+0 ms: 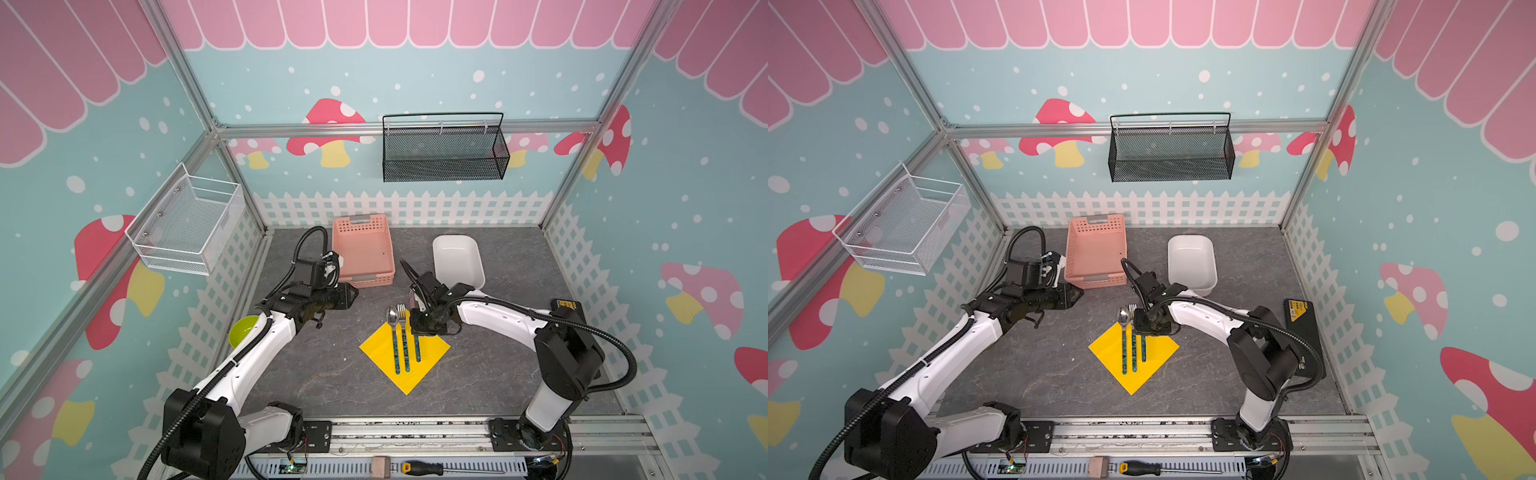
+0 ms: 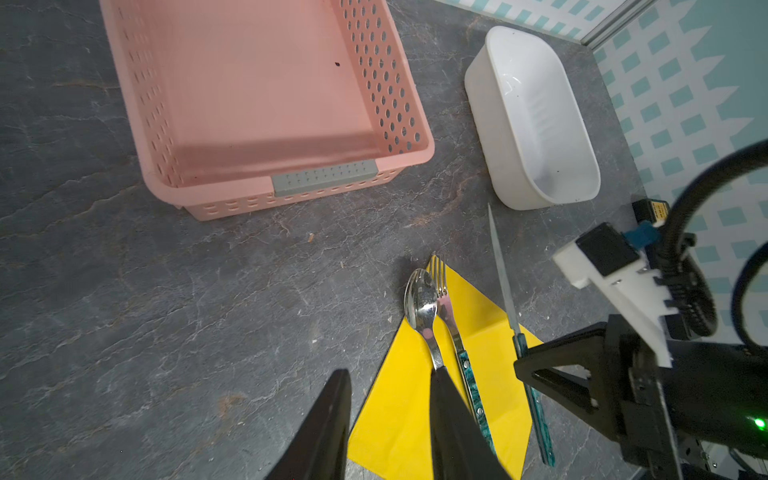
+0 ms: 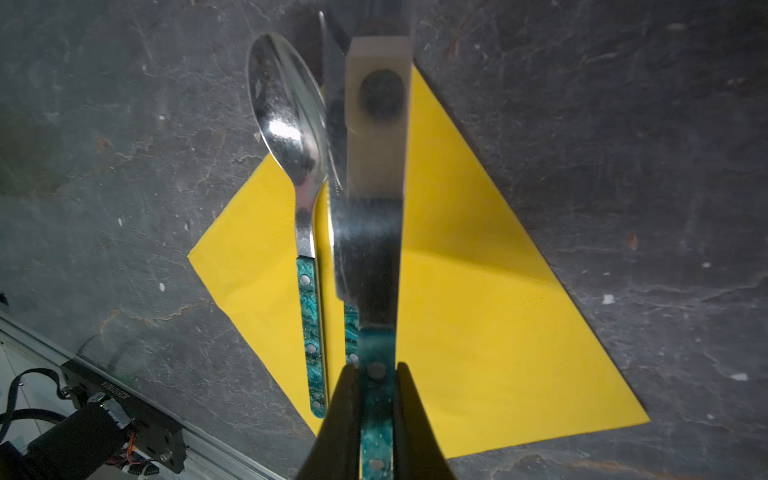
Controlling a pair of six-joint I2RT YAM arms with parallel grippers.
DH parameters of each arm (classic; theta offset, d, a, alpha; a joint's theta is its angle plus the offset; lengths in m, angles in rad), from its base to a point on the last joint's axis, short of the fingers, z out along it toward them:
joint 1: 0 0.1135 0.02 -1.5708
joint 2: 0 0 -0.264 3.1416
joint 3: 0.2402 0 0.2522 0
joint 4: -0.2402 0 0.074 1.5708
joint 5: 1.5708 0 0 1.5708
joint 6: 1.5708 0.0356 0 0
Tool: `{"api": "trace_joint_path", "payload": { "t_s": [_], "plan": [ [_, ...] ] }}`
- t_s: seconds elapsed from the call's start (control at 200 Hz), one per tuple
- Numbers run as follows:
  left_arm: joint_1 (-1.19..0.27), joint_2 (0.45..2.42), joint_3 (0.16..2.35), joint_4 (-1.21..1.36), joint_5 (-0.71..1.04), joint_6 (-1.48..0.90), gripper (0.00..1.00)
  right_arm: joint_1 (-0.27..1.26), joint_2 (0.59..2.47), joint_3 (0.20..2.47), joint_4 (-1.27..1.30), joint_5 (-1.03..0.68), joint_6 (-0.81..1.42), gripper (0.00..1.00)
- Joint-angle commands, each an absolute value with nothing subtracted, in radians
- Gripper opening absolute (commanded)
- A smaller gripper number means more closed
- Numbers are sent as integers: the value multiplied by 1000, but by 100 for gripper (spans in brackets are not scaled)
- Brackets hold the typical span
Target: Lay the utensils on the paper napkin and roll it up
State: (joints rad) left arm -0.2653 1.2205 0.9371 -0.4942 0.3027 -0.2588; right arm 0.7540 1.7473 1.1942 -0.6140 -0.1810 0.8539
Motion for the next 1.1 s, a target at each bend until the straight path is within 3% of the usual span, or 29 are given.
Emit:
{"api": "trace_joint_path", "payload": {
  "t_s": [0.0, 1.096],
  "plan": [
    [-289, 1207, 971, -536, 278, -242, 35, 765, 1788, 1216, -634, -181, 853, 0],
    [-278, 1246, 960, -521, 394, -278, 39, 778, 1888, 1247, -638, -181, 873, 0]
  ]
}}
